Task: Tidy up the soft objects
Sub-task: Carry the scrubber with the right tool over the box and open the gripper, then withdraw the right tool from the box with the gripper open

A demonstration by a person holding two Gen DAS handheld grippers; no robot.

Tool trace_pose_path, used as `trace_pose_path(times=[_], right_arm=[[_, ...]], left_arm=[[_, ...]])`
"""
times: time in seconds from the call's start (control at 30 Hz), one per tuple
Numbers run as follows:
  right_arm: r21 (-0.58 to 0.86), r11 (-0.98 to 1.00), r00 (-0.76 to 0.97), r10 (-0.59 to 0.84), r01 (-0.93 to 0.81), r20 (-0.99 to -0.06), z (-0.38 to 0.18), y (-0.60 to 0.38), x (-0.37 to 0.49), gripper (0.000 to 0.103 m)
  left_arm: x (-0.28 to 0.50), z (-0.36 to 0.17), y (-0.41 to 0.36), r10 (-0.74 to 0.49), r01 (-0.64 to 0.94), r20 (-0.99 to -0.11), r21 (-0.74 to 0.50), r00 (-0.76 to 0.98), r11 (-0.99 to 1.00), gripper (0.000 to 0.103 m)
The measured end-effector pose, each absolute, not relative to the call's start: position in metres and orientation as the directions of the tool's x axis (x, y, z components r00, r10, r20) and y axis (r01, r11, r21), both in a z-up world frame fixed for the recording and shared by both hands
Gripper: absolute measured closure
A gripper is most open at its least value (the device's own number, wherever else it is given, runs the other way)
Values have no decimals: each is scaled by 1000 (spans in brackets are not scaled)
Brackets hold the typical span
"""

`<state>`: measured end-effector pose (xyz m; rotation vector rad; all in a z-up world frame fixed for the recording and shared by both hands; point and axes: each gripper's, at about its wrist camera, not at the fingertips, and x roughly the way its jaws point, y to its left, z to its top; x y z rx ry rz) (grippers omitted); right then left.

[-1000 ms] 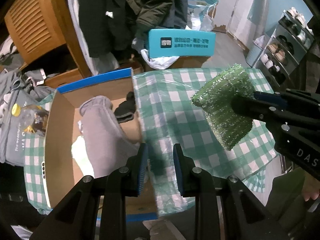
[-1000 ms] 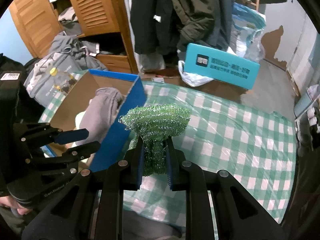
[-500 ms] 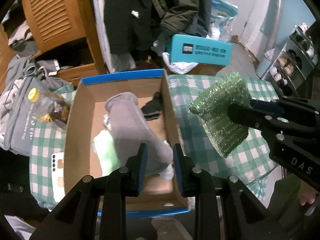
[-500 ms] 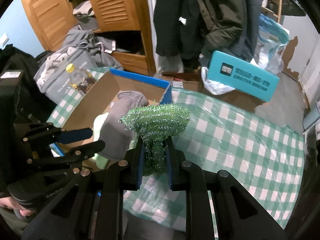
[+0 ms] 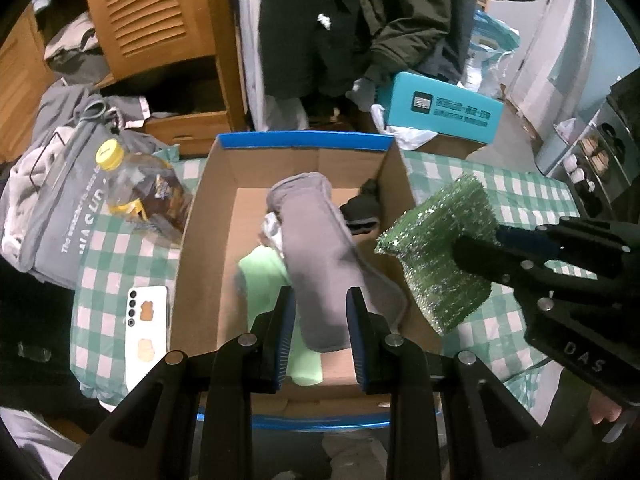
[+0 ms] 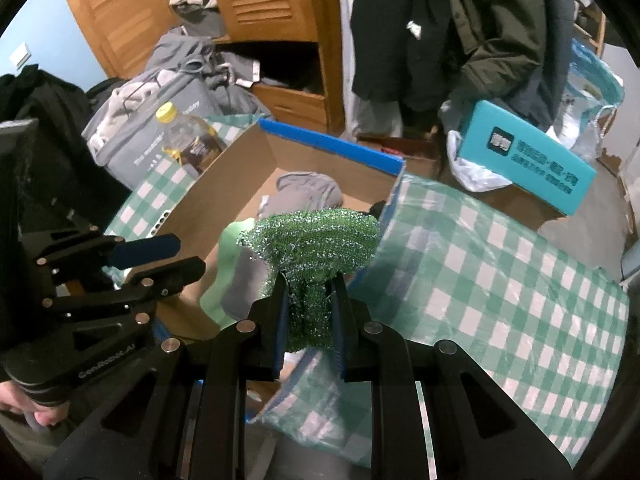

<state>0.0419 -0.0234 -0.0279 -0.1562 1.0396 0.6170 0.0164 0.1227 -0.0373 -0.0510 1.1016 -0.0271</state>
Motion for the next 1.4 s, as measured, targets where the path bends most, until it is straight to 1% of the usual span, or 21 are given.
trace_pose_path(times=[0.2, 0.53, 0.6, 0.63, 0.67, 0.8, 0.87, 1.0, 1.03, 1.07, 1.2, 1.37, 1.4], right_arm=[[191, 804, 306, 418, -564, -855, -43, -4, 47, 86], [196, 796, 262, 405, -573, -876, -63, 15, 52, 85], [198, 796, 260, 405, -572, -877, -64, 16, 54, 80], [202, 794, 258, 409, -573, -875, -64, 17, 54, 75], [204, 793, 258, 412, -574, -874, -64, 17, 54, 73], [201, 787, 264, 418, -583, -869, -63, 20, 54, 63], [199, 785, 268, 420, -586, -867, -62, 20, 53, 54], [189, 790, 287, 419, -584, -861, -57, 17, 52, 45], [188, 792, 293, 418, -581, -860, -56, 16, 53, 40], [187, 797, 298, 416, -575, -859, -55, 14, 53, 38], [188, 814, 313, 409, -549, -857, -51, 6, 56, 38], [173, 835, 343, 391, -522, -854, -41, -7, 54, 37], [169, 838, 350, 388, -519, -853, -39, -9, 53, 37]], left_arm=[[16, -46, 140, -38, -36, -899, -60, 437, 998, 77], [16, -47, 156, -26, -71, -900, -63, 434, 995, 77], [16, -46, 158, -23, -78, -900, -63, 436, 995, 76], [16, -45, 159, -23, -80, -899, -64, 437, 995, 76], [15, -45, 160, -23, -83, -899, -66, 438, 994, 75], [15, -41, 161, -19, -91, -894, -66, 448, 994, 55], [14, -40, 162, -15, -93, -892, -64, 452, 994, 52], [15, -37, 162, -10, -100, -889, -62, 457, 993, 39], [15, -36, 162, -8, -101, -889, -61, 458, 993, 37], [15, -35, 163, -3, -105, -888, -58, 460, 993, 33], [14, -30, 163, -2, -107, -884, -59, 468, 992, 27], [12, -24, 160, -2, -104, -879, -59, 477, 993, 25], [11, -22, 159, -4, -102, -878, -60, 479, 993, 22]])
